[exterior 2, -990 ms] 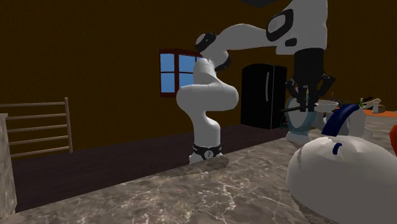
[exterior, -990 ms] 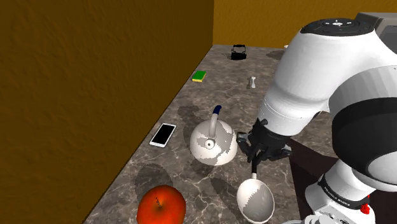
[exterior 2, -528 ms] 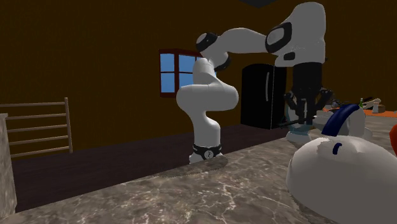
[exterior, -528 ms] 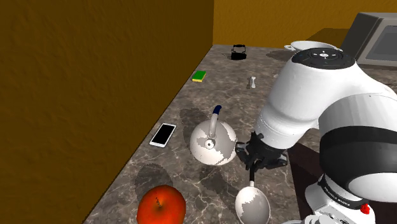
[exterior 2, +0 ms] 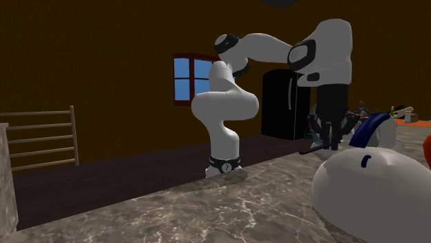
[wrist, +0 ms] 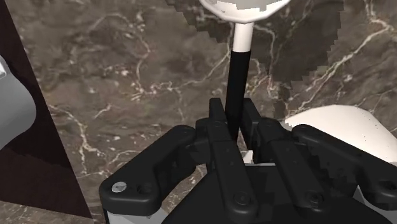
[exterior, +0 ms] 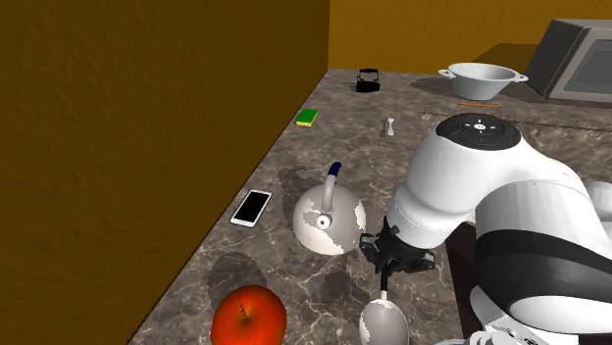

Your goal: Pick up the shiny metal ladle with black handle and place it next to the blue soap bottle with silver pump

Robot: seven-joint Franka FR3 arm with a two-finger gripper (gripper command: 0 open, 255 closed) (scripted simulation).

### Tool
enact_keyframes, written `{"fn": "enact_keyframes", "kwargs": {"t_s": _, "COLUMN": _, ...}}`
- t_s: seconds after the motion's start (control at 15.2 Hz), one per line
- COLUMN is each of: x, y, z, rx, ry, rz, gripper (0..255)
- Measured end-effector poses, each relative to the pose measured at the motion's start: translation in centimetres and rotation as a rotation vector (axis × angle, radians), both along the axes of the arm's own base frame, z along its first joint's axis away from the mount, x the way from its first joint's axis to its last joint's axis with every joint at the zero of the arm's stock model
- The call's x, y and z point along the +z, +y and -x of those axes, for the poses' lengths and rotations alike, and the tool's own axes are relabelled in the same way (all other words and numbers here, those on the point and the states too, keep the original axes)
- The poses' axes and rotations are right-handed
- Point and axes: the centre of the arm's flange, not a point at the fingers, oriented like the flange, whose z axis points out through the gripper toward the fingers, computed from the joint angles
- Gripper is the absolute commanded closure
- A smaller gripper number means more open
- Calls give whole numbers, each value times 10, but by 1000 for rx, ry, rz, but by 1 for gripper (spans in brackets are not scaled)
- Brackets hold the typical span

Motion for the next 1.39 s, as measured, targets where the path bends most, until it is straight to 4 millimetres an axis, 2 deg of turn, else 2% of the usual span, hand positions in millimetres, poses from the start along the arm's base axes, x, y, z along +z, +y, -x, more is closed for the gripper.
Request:
{"fn": "enact_keyframes", "kwargs": {"t_s": 0.53, "x": -39, "y": 3, "z": -1, "rx": -3, "ry": -2, "rz": -14, "gripper": 255}}
{"fn": "enact_keyframes", "kwargs": {"t_s": 0.99, "x": -45, "y": 6, "z": 0, "rx": -31, "ry": 11, "rz": -75, "gripper": 255}}
{"fn": "enact_keyframes", "kwargs": {"t_s": 1.06, "x": -45, "y": 7, "z": -1, "rx": -29, "ry": 10, "rz": -72, "gripper": 0}}
{"fn": "enact_keyframes", "kwargs": {"t_s": 1.39, "x": -46, "y": 9, "z": 3, "rx": -34, "ry": 13, "rz": -86, "gripper": 0}}
